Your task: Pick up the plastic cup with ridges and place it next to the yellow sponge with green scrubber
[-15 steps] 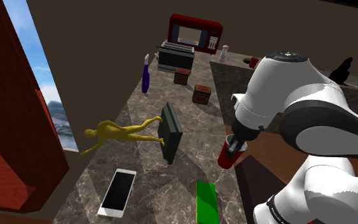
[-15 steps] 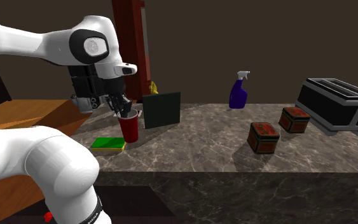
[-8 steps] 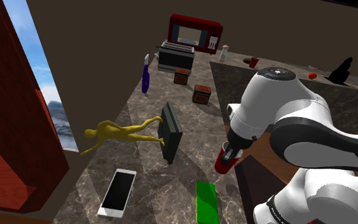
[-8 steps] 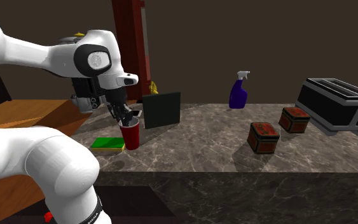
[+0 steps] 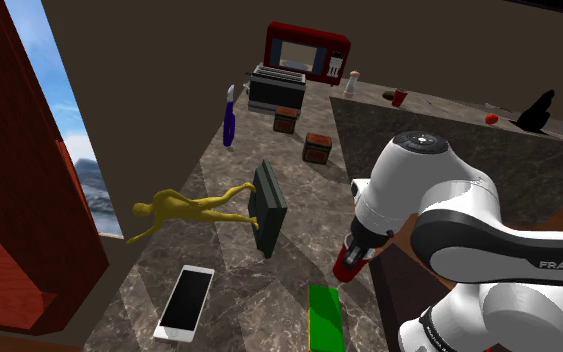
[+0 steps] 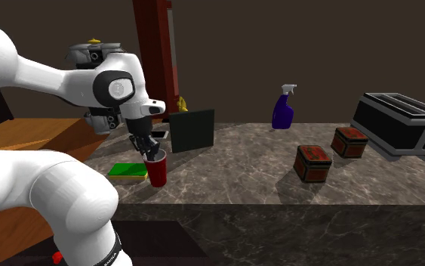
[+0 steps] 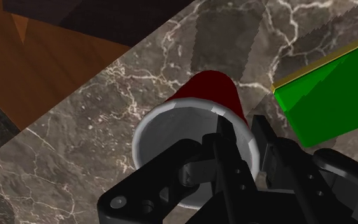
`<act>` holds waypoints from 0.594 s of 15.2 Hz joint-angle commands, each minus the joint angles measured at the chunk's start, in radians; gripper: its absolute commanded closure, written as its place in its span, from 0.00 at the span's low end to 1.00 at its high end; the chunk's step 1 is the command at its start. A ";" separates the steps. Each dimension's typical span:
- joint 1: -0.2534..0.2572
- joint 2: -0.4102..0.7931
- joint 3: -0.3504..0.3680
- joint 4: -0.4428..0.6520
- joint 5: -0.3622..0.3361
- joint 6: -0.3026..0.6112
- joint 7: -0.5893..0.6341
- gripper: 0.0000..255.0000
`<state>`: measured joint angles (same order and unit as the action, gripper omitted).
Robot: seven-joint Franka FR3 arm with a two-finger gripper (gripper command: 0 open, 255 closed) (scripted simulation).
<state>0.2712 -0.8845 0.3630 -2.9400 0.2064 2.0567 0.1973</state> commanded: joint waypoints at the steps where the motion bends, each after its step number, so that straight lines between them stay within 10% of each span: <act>1: -0.001 0.005 0.001 -0.003 0.000 0.009 -0.001 1.00; 7: -0.001 0.005 0.001 -0.003 0.000 0.009 -0.001 1.00; 8: -0.001 0.005 0.001 -0.003 0.000 0.009 -0.001 0.00; 9: -0.001 0.005 0.001 -0.003 0.000 0.009 -0.001 0.00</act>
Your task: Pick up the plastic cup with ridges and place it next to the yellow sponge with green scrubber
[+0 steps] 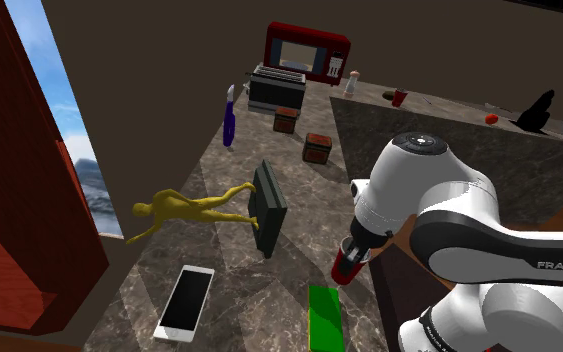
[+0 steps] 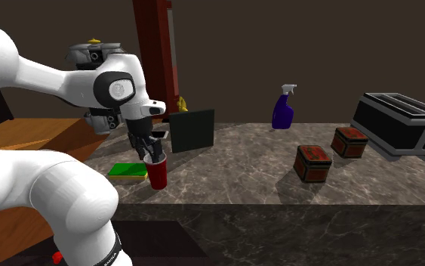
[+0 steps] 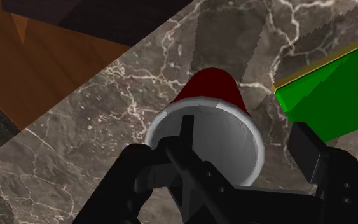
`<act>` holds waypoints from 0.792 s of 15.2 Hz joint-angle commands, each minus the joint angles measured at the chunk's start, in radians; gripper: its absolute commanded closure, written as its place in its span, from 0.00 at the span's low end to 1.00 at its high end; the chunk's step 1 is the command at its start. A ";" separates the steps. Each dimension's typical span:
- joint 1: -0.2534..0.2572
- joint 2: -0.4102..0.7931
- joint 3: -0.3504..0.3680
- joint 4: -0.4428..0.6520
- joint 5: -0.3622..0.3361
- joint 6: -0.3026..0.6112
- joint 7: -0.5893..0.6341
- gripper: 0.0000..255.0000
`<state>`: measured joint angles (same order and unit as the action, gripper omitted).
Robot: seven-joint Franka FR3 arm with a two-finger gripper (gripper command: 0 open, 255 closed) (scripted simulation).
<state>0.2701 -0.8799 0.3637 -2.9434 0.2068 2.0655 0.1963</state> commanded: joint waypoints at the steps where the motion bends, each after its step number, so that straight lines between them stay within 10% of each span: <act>1: 0.000 0.000 0.000 0.000 0.000 0.000 0.000 0.00; 12: -0.006 -0.053 -0.028 0.105 -0.025 -0.156 0.000 0.00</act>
<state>0.2641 -0.9321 0.3366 -2.8401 0.1822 1.9124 0.1968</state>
